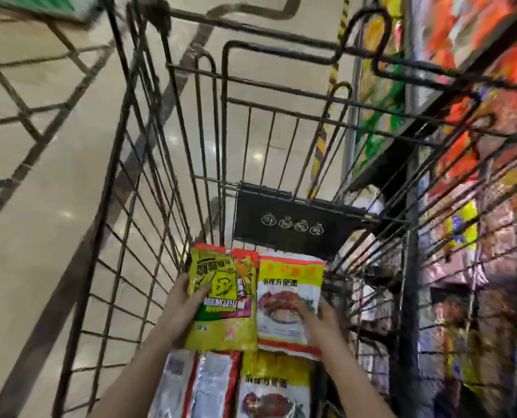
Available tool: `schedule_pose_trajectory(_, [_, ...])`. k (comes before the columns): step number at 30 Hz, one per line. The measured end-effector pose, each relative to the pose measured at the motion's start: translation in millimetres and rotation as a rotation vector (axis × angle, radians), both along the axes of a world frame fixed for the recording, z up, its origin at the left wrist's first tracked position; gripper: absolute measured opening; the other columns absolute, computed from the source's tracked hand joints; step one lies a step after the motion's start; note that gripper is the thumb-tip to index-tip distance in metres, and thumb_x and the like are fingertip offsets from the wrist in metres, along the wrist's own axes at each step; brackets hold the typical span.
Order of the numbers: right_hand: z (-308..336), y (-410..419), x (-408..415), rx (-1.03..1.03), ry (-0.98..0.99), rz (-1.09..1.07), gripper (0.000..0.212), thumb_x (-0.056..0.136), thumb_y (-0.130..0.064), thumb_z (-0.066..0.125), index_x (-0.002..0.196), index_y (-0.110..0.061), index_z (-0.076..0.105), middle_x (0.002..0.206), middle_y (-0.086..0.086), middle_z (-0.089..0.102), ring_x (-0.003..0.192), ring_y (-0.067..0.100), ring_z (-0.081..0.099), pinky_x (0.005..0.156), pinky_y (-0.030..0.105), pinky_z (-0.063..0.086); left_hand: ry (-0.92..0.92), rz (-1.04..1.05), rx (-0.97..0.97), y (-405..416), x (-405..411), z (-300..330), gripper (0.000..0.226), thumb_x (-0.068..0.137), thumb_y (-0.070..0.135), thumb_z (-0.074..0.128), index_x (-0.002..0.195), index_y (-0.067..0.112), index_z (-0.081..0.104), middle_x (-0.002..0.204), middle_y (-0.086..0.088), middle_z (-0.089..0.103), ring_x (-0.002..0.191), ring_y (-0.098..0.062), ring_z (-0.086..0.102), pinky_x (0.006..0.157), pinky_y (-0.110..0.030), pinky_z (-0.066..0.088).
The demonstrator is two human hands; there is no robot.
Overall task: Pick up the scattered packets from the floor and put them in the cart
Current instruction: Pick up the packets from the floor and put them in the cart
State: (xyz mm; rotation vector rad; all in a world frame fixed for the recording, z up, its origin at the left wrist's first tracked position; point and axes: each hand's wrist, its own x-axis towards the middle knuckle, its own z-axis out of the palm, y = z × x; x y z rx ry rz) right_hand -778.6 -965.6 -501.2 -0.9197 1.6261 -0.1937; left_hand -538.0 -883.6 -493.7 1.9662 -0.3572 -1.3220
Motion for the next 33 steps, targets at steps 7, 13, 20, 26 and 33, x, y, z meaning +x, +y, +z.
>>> schedule_pose_trajectory(7, [-26, -1, 0, -0.062, 0.206, -0.084, 0.048, 0.09, -0.024, 0.06, 0.132, -0.003, 0.048, 0.133, 0.011, 0.053, 0.123, 0.029, 0.05, 0.098, 0.035, 0.04, -0.311, -0.049, 0.117, -12, 0, -22, 0.041, 0.09, 0.019, 0.06, 0.126, 0.004, 0.048, 0.11, -0.007, 0.061, 0.103, -0.023, 0.058, 0.086, -0.029, 0.042])
schedule_pose_trajectory(13, [-13, -4, 1, -0.122, 0.305, -0.063, 0.046, 0.09, -0.022, 0.061, 0.13, -0.005, 0.046, 0.127, 0.014, 0.058, 0.114, 0.03, 0.056, 0.082, 0.029, 0.041, -0.482, -0.206, 0.16, -19, -3, -10, 0.035, 0.093, 0.013, 0.054, 0.124, 0.0, 0.046, 0.113, -0.021, 0.061, 0.104, -0.034, 0.057, 0.087, -0.036, 0.043])
schedule_pose_trajectory(20, [59, 12, 0, -0.355, 0.46, 0.268, 0.043, 0.09, -0.04, 0.058, 0.125, -0.017, 0.051, 0.119, 0.005, 0.06, 0.103, 0.024, 0.059, 0.081, 0.031, 0.05, -0.797, -0.774, 0.137, -6, -10, 51, 0.05, 0.095, 0.025, 0.048, 0.14, 0.008, 0.032, 0.142, -0.015, 0.038, 0.129, -0.027, 0.04, 0.105, -0.038, 0.038])
schedule_pose_trajectory(26, [135, 53, -12, -0.576, 0.748, 0.616, 0.043, 0.087, -0.029, 0.056, 0.129, -0.021, 0.05, 0.124, 0.004, 0.057, 0.115, 0.024, 0.054, 0.091, 0.034, 0.044, -1.106, -1.202, -0.021, 12, -25, 120, 0.046, 0.091, 0.026, 0.052, 0.134, 0.013, 0.042, 0.136, -0.01, 0.045, 0.122, -0.026, 0.047, 0.1, -0.038, 0.041])
schedule_pose_trajectory(33, [217, 147, -22, -0.732, 0.986, 0.421, 0.041, 0.059, -0.023, 0.081, 0.097, -0.016, 0.069, 0.086, 0.007, 0.068, 0.08, 0.03, 0.068, 0.06, 0.039, 0.054, -1.398, -1.29, -0.532, 50, -24, 181, 0.056, 0.023, 0.027, 0.089, 0.076, 0.019, 0.072, 0.068, 0.0, 0.066, 0.057, -0.02, 0.066, 0.047, -0.032, 0.053])
